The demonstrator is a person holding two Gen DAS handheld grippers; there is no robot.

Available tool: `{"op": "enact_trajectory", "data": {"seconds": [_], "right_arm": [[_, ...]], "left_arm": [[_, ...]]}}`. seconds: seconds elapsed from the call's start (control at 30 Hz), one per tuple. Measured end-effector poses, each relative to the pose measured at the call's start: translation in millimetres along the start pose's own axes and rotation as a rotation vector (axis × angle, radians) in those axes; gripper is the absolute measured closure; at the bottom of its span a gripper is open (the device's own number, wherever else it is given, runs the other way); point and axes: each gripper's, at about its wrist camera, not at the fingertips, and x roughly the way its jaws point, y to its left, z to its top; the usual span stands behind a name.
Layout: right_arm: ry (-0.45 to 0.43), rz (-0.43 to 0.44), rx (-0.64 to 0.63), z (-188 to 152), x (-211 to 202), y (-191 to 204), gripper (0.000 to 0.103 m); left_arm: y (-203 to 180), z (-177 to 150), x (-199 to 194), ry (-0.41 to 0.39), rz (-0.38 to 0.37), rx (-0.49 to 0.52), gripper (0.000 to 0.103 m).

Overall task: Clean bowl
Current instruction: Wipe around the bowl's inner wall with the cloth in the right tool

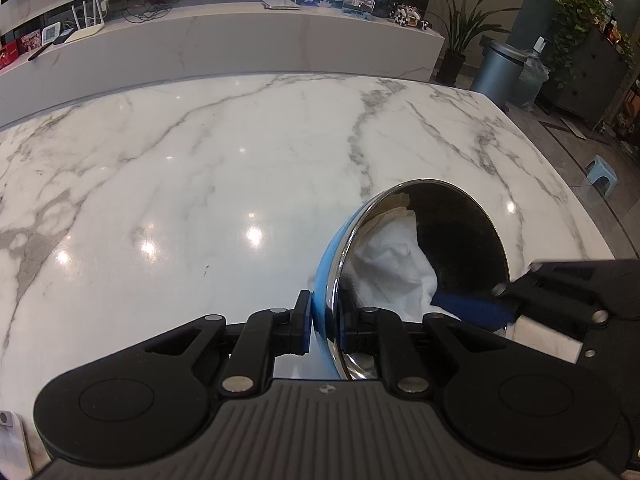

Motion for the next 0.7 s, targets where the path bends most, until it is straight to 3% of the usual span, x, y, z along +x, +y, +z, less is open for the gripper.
{"op": "enact_trajectory", "data": {"seconds": [0.37,0.7], "right_arm": [[-0.073,-0.008,-0.088,0,12,10,0.068],[-0.076,0.017,-0.076,6,20,6,0.077]], "left_arm": [[3,1,2,0.004,0.008,0.012,0.092],[2,0,2,0.003,0.026,0.018,0.091]]}}
